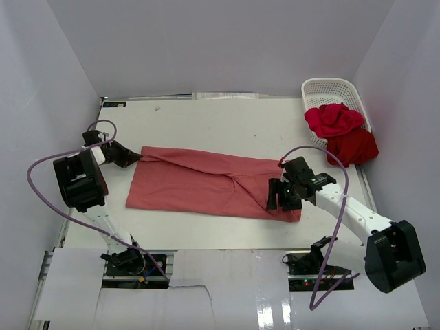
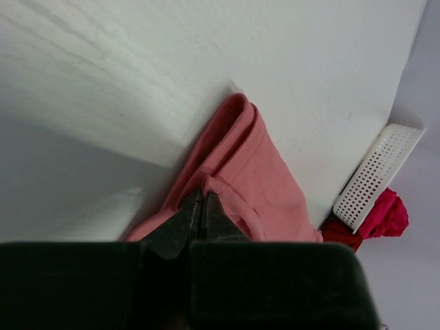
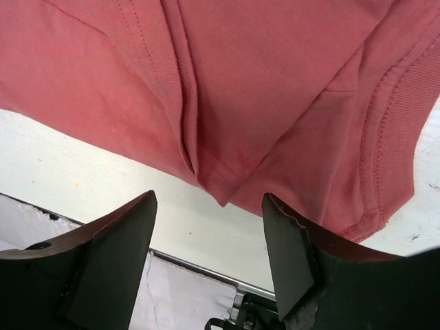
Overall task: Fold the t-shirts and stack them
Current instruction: Fold the other side of the tshirt into a rectangle
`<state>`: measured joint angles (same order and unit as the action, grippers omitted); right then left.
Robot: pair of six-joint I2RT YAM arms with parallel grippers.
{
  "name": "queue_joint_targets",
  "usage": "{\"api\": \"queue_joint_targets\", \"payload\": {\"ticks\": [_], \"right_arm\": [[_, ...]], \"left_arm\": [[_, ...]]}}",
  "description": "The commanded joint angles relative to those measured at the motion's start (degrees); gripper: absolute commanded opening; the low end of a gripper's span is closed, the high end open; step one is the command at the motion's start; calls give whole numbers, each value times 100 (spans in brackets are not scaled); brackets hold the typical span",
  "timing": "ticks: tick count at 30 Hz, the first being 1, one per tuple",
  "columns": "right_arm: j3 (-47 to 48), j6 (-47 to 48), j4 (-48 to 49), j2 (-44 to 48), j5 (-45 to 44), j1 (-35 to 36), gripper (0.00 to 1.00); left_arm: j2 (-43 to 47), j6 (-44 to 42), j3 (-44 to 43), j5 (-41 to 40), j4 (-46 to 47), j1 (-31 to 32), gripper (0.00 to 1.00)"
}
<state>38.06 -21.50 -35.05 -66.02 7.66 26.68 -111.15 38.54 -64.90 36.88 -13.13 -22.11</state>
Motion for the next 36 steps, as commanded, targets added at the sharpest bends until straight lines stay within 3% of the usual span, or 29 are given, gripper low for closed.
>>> {"api": "queue_joint_targets", "payload": {"ticks": [1, 7, 9, 10, 11, 12, 20, 26, 36], "right_arm": [[297, -82, 120, 150, -151, 13, 69], [771, -101, 525, -147, -2, 4, 67], [912, -65, 622, -437, 42, 4, 66], [922, -65, 692, -516, 86, 4, 66], [948, -65, 805, -683, 121, 4, 65], [966, -65, 867, -771, 156, 4, 65], [1326, 93, 1737, -1658, 489, -101, 61], [1546, 286, 2300, -2010, 954, -461, 62], [1669, 330, 3073, -2828, 1879, -664, 63]], "left_arm": [[234, -84, -119, -312, -252, -144, 9], [577, -136, -189, -436, -138, -189, 15], [630, -198, -329, -358, -138, -189, 32], [639, -207, -347, -314, -138, -189, 47], [647, -207, -347, -244, -94, -189, 79], [656, -190, -321, -191, -24, -189, 98], [1262, -224, -21, -6, 609, -92, 98], [1456, -681, -364, -138, 398, 602, 98], [613, -576, -1015, 864, 337, 1147, 98]]}}
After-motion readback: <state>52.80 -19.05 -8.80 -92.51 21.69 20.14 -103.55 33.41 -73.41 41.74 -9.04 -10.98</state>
